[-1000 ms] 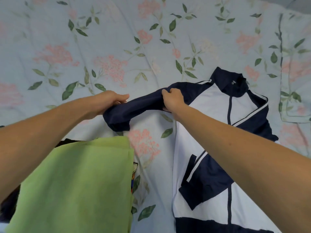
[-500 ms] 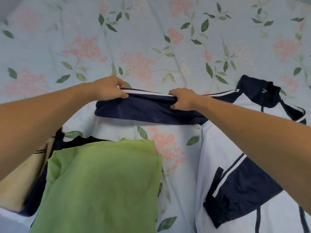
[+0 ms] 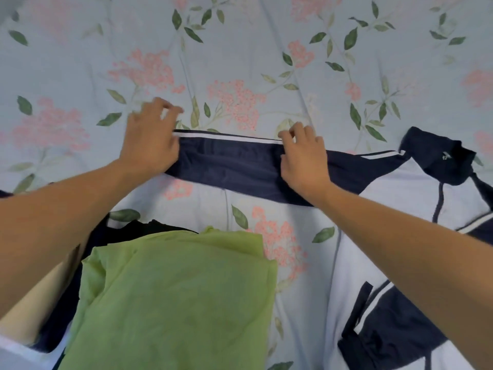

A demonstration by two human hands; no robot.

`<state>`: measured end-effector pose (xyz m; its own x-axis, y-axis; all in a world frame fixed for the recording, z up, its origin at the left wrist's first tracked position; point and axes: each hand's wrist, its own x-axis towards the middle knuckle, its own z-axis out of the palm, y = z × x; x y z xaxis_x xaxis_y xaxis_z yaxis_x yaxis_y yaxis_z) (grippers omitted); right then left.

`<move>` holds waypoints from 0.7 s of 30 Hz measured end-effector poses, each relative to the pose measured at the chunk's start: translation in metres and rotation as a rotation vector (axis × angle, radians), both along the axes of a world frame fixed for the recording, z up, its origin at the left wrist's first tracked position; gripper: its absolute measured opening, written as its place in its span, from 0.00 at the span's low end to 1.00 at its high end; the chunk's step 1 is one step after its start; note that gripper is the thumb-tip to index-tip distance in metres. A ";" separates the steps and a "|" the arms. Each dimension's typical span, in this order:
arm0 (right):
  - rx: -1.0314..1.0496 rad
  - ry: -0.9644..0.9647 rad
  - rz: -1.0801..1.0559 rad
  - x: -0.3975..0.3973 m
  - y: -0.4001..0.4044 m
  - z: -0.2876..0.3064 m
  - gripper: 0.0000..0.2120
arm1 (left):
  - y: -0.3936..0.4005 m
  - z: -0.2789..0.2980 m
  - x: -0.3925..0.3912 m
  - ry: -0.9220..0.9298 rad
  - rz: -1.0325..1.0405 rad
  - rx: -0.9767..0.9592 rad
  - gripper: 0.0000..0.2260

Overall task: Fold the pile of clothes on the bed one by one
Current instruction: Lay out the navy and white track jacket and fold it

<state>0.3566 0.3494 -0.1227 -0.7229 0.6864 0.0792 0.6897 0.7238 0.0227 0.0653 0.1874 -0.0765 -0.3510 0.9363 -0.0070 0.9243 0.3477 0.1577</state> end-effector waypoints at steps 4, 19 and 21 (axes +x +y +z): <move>-0.282 -0.018 0.139 0.022 -0.028 -0.027 0.25 | -0.003 -0.030 0.030 -0.119 -0.119 -0.581 0.34; -0.407 -0.019 0.209 0.254 -0.013 0.025 0.16 | 0.023 0.004 0.389 -0.437 -0.417 -0.398 0.18; -0.588 -0.098 0.204 0.295 -0.020 0.031 0.11 | 0.013 -0.002 0.432 -0.671 -0.258 -0.506 0.17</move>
<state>0.6515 0.3289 -0.0921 -0.8287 0.4426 -0.3425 0.5513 0.7511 -0.3632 0.4975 0.2001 -0.0784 0.0981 0.8148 -0.5714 0.7509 0.3162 0.5798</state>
